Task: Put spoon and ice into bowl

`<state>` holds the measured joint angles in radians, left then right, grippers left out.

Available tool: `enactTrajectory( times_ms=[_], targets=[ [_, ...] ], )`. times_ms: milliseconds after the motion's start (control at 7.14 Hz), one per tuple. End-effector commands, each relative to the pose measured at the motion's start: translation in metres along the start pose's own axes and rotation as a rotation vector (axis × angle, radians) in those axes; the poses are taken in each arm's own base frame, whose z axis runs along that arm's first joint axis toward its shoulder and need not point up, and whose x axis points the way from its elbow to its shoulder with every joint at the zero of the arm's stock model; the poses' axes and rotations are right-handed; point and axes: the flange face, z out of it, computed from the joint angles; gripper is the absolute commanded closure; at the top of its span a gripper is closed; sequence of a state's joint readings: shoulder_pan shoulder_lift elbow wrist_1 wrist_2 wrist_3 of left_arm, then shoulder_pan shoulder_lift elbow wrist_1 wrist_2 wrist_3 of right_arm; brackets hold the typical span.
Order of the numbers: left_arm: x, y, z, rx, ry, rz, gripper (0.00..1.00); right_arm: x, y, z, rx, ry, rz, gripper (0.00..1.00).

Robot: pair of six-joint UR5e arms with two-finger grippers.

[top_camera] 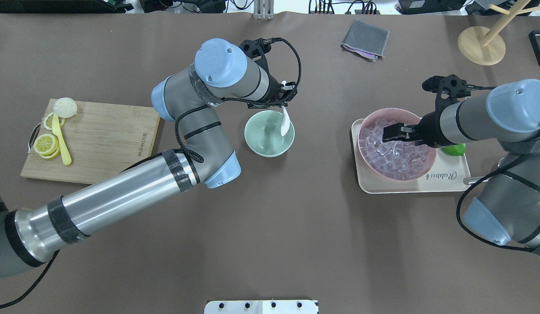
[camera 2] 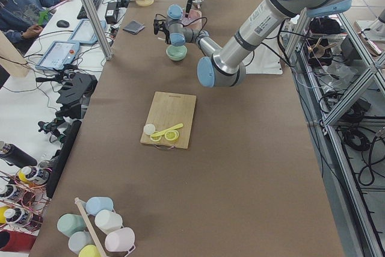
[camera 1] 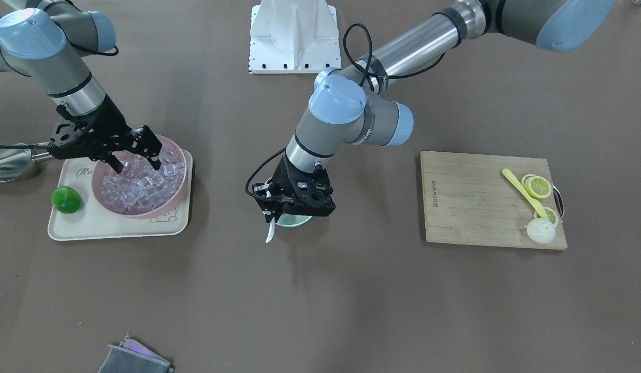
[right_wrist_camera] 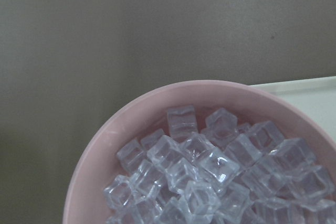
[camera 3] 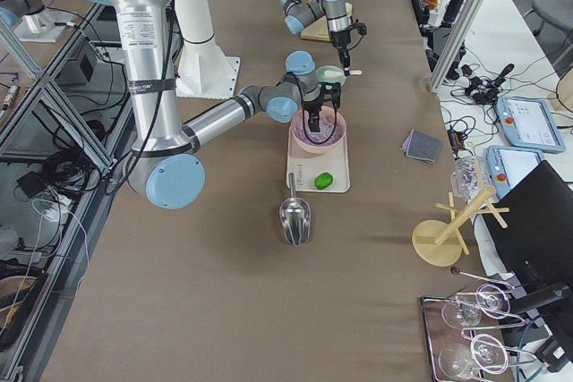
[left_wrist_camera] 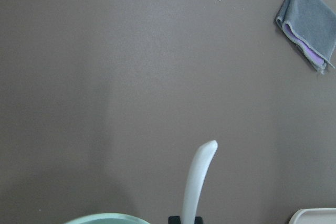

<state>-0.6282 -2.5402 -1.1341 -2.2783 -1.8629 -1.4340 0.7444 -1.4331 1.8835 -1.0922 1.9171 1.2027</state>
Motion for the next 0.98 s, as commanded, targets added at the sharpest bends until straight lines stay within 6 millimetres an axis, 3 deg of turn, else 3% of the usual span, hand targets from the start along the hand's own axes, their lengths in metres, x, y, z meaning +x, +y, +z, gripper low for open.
enactTrajectory(
  times_ms=[0, 420, 840],
  targets=[
    [0.001, 0.0, -0.002, 0.003, 0.011, 0.003, 0.09, -0.003, 0.003, 0.007, 0.016, 0.012, 0.032, 0.19],
    [0.01, 0.001, -0.014, 0.008, 0.037, 0.009, 0.03, 0.005, -0.002, 0.017, 0.044, 0.047, 0.039, 0.27],
    [0.001, 0.002, -0.016, 0.009, 0.035, 0.008, 0.03, -0.009, -0.012, 0.032, 0.044, 0.044, 0.071, 0.3]
  ],
)
